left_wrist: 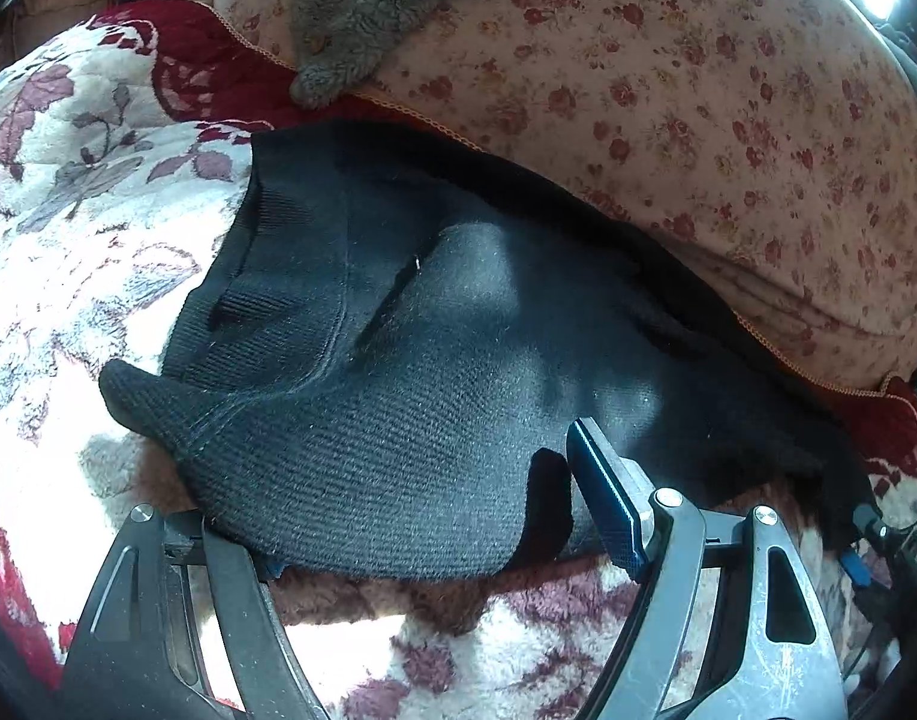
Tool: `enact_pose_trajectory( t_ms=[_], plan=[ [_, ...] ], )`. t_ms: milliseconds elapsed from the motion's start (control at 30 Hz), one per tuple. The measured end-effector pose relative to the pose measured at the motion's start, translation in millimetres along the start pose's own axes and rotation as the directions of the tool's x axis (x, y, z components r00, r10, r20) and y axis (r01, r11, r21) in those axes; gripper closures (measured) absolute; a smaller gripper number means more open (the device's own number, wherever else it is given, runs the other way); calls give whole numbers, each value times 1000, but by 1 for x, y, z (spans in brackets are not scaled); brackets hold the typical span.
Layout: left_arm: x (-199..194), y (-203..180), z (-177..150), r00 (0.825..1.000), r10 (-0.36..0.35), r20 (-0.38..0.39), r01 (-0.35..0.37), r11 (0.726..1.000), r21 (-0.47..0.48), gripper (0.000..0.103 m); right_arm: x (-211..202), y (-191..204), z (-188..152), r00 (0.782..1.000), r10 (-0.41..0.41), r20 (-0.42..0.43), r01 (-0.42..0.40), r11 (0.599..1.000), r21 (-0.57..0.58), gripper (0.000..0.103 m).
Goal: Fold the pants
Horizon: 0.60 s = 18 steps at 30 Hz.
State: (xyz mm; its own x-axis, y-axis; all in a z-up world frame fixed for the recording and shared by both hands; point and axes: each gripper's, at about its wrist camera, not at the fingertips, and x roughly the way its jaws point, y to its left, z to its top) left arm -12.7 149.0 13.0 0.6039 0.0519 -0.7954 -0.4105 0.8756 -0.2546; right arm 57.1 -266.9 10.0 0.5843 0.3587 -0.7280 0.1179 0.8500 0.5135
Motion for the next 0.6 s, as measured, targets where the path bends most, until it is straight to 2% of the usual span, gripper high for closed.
enact_pose_trajectory(
  t_ms=[67,100,133,167,200,233,300,400,600],
  plan=[
    [2,-1,1,1000,0,-4,0,1000,9,25,5,-6,6,999,39,13,-40,997,59,29],
    [3,-1,2,1000,-2,-6,2,1000,13,25,8,-9,9,998,60,16,-61,994,85,39],
    [3,-2,3,1000,-3,-6,3,1000,17,32,11,-14,12,996,85,26,-88,990,110,46],
    [3,-2,4,1000,-1,-5,1,1000,24,48,15,-18,16,993,110,40,-114,986,124,62],
    [4,-1,6,1000,1,-6,-1,1000,31,58,18,-21,19,991,119,55,-126,984,128,75],
    [5,0,7,1000,-10,-13,11,999,34,78,19,-24,20,990,125,61,-133,982,133,79],
    [6,3,11,997,-66,-45,67,997,31,92,18,-28,24,986,154,72,-163,976,148,88],
    [1,2,20,996,-82,-44,85,994,72,97,4,-18,30,980,163,113,-173,981,88,92],
    [-35,0,44,993,-109,38,103,984,149,98,-30,16,39,976,173,131,-170,985,-34,92]
  ],
)
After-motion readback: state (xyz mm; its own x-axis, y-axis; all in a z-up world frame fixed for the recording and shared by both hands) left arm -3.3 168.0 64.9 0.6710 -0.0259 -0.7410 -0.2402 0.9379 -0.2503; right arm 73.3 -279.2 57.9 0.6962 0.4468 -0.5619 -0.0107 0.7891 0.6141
